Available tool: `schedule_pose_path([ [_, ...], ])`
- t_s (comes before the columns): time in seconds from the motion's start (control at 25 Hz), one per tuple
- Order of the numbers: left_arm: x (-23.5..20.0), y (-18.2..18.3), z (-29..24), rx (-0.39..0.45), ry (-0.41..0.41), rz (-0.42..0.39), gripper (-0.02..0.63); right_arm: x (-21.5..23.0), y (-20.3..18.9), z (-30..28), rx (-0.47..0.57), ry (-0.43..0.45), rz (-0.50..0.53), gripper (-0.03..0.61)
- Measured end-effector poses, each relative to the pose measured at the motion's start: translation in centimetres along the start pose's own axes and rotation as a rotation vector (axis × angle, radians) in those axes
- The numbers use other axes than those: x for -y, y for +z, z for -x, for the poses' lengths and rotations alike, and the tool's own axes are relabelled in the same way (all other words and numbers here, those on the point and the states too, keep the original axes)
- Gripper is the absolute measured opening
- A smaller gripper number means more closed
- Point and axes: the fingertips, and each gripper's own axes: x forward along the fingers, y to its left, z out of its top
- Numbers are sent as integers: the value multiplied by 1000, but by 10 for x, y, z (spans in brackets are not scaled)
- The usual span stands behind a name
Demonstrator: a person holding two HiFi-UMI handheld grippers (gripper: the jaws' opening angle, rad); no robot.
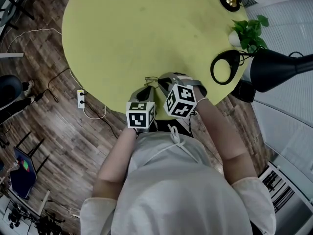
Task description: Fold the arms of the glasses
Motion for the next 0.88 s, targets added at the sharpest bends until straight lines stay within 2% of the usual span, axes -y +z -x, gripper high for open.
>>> schedule_pose_path([
  [0.48, 2, -2, -1, -17, -22, -15, 6, 2, -1, -7, -45, -5, 16, 20],
  [0.56, 2, -2, -1, -24, -25, -17, 8, 5, 0, -5, -38, -19, -11, 33],
  [0.68, 4, 5, 2, -5, -26, -30, 6, 10, 1, 1, -10, -35, -59, 122],
  [0.8, 10, 23, 16, 48, -46, -24, 6, 10, 10, 18, 69, -37, -140, 132],
  [0.88, 12, 39, 29, 86, -53, -21, 8, 13, 20, 36, 156, -64, -238, 132],
])
